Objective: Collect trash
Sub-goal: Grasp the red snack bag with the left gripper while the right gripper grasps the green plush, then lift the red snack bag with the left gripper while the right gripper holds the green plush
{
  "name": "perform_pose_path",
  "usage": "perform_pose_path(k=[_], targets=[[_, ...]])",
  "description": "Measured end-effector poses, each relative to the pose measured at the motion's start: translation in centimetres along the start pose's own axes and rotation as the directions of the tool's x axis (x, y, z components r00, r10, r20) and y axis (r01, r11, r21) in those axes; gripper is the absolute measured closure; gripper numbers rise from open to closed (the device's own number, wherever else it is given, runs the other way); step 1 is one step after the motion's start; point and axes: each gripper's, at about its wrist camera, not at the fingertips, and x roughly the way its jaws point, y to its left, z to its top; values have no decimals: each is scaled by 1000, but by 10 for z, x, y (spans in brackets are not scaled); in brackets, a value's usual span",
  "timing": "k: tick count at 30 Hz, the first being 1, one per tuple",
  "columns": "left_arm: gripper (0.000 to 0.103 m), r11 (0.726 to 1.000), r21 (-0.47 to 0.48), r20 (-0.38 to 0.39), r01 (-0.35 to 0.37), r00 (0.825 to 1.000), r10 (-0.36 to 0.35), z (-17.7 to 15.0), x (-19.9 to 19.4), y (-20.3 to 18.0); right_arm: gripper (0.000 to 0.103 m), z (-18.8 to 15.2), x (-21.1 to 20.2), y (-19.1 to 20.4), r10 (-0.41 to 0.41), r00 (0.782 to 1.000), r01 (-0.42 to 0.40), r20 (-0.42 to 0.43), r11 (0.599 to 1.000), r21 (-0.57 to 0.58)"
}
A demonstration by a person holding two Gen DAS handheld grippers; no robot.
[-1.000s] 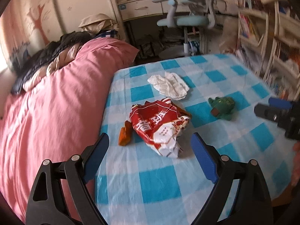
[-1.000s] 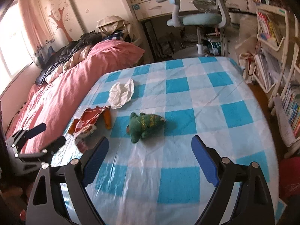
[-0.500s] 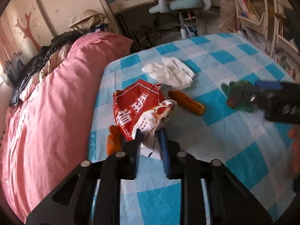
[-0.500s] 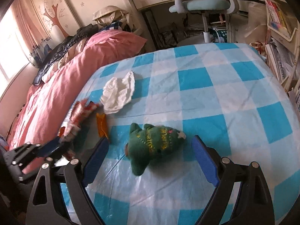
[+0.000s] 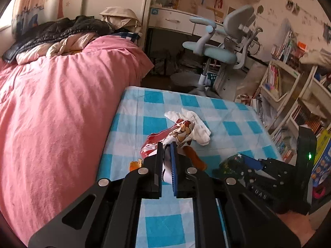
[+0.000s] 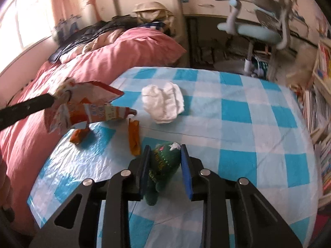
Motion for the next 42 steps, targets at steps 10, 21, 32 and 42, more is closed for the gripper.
perform_pose_path(k=[10,21,32,42], targets=[[96,999,17,16,27,1000,-27,-4,-10,-7,75,-2,-14,5,-25,1000,26,13,997,-68],[96,998,-1,46,58,997,-57,-3,-22,-7,75,-3,-26,13,-50,998,55,37,989,-136],[97,996,-23,81,89,993,-87,2,-32,-3,75,-6,-32,15,-60,997,67,46,983,-174],[102,982,-75,131,175,978,-165,6,-48,4,75,-7,-40,11,-54,997,62,55,984,-168]])
